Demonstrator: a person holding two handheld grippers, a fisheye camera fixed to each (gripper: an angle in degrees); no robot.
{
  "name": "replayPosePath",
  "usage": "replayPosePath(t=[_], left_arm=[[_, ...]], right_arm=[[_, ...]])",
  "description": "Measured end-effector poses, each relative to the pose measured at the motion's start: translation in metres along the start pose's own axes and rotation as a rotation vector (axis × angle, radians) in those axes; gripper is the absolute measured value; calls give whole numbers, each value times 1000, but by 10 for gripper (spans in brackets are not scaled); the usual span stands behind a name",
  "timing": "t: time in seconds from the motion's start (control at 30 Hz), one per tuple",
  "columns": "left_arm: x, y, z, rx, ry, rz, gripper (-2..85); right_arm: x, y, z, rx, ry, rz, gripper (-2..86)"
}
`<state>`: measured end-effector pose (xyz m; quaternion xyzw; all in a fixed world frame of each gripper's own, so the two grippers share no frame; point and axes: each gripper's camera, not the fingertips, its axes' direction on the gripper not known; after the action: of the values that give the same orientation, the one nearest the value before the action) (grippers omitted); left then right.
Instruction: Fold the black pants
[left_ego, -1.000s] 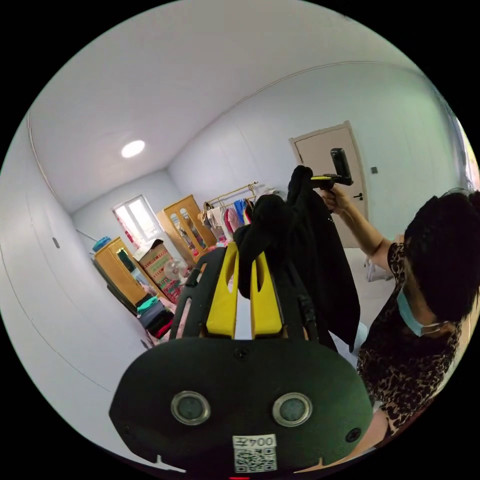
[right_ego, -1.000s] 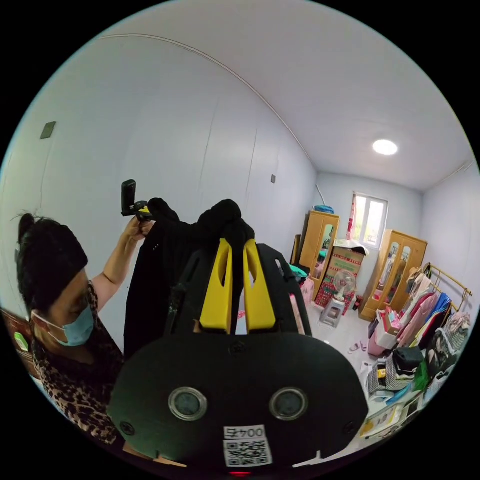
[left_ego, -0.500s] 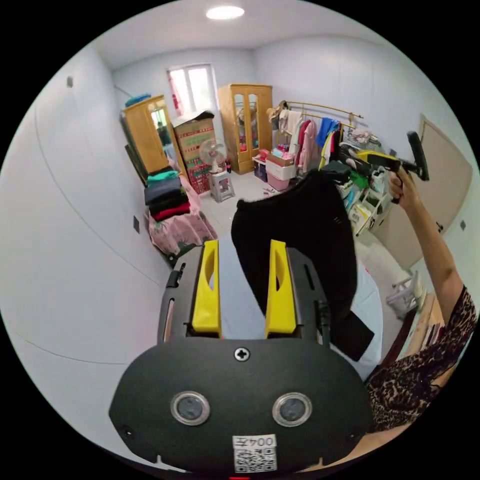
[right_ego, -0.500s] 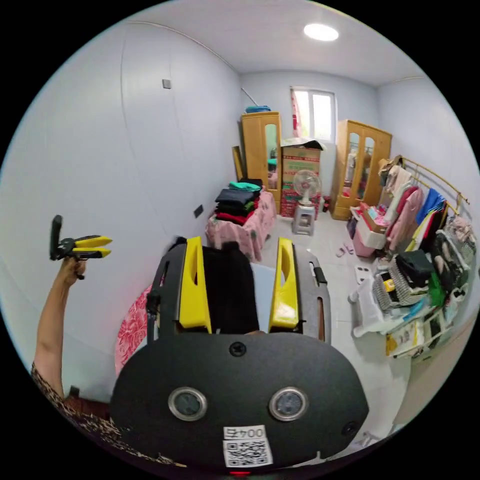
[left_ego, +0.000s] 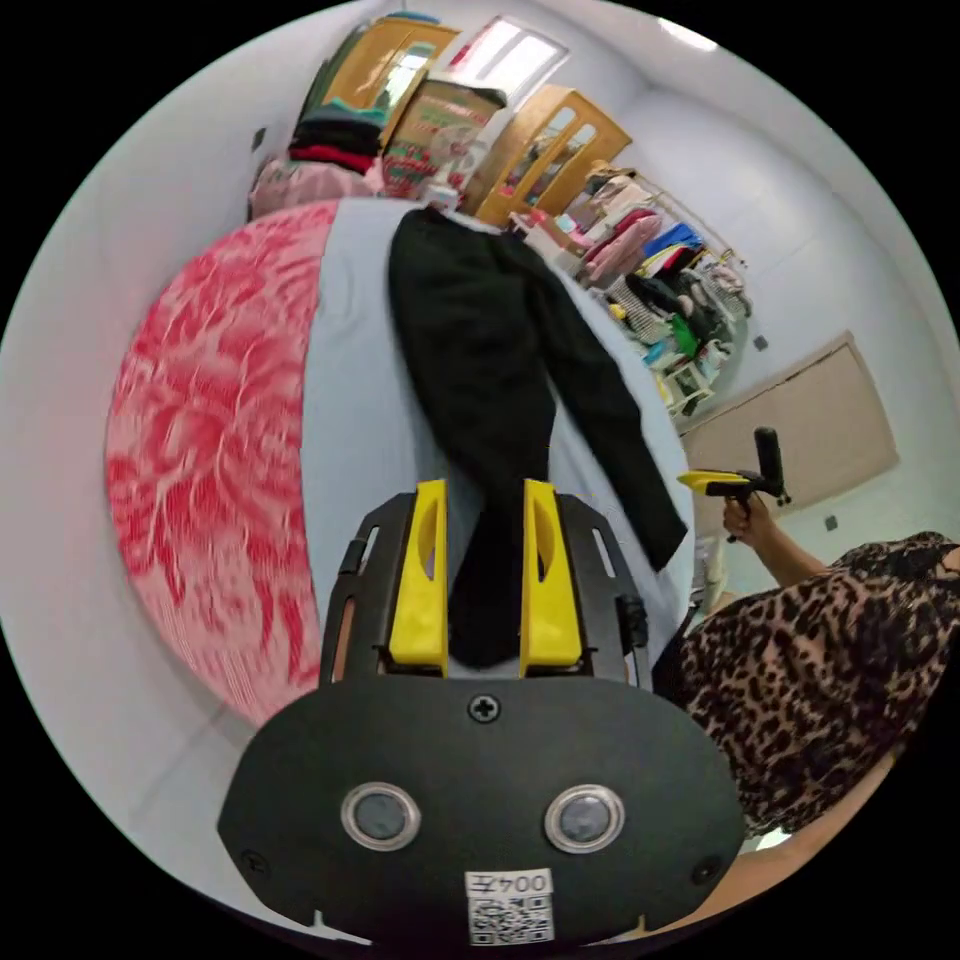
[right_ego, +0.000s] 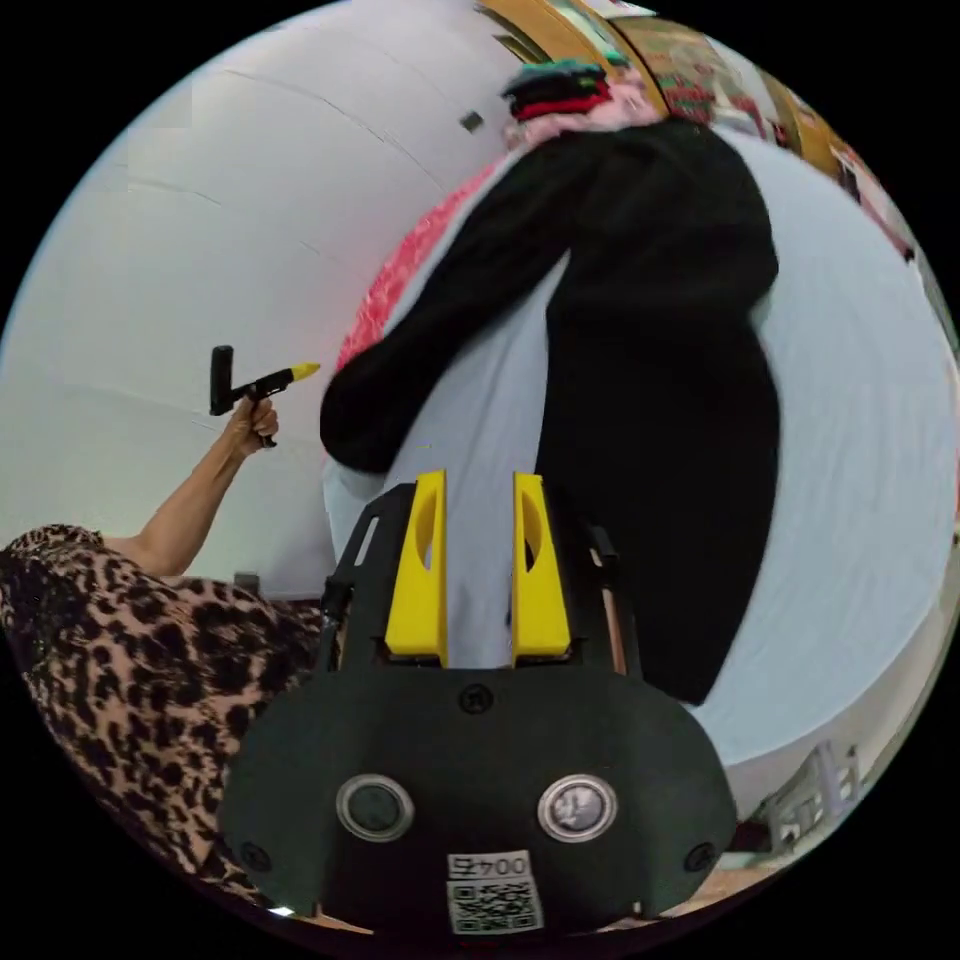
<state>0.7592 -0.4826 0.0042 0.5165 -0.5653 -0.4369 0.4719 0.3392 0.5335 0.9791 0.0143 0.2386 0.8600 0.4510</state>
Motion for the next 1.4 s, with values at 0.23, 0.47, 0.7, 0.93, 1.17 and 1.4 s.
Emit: replayPosePath(t=[0.23, 0.47, 0.7, 0.93, 1.17, 1.4], left_arm=[[-73, 76, -18, 62, 50, -136, 142], [-143, 30, -19, -23, 24, -48, 145], [-192, -19, -57, -97, 326, -127, 45], [-297, 30, -75, -2, 633, -533, 33], [-370, 46, -73, 123, 801, -665, 28], [-404, 33, -92, 111, 796, -693, 24]], right_arm=[[-11, 9, 96, -347, 228, -3, 63], [17, -43, 120, -509, 349, 76, -4], [40, -72, 122, -524, 360, 82, -6], [48, -75, 122, -415, 473, 104, 0], [33, -93, 111, -197, 67, -6, 107], [-41, -129, 179, -185, 203, -342, 167]])
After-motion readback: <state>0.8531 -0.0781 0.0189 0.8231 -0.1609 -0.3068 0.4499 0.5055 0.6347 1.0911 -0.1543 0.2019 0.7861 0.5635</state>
